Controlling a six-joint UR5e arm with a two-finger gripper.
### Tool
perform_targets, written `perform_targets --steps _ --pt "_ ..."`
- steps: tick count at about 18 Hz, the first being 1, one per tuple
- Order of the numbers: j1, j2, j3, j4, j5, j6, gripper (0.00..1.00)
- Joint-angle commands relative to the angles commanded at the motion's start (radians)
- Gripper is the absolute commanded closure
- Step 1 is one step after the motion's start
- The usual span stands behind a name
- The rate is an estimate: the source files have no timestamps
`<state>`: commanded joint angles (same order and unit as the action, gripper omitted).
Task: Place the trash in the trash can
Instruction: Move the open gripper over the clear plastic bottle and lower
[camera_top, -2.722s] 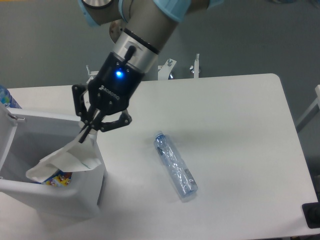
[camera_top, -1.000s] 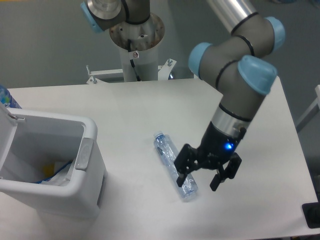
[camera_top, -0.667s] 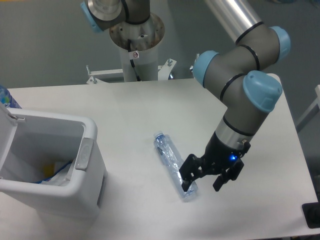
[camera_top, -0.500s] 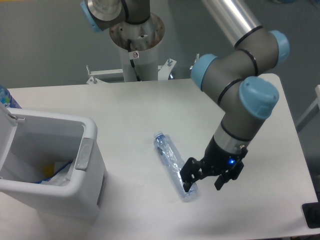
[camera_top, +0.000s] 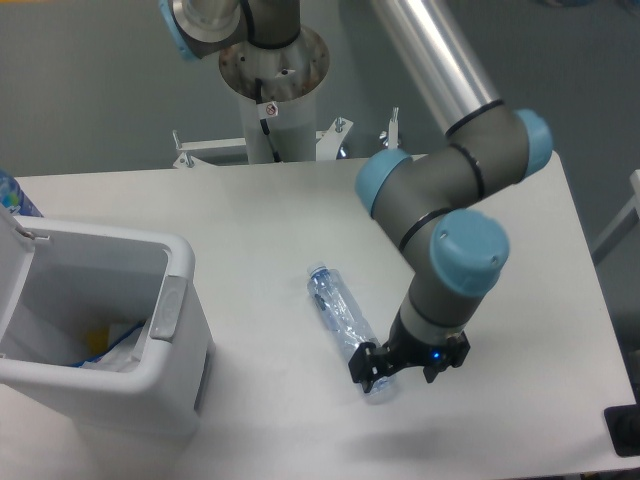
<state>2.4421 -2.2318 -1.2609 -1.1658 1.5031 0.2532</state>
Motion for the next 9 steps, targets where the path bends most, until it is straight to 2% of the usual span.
perform_targets --steps 5,9 --pt "-0.014 -0.015 -0.018 -0.005 0.009 -0.009 0.00" --pt "-0.037 -0.035 -0.026 -0.011 0.063 -0.009 0.00"
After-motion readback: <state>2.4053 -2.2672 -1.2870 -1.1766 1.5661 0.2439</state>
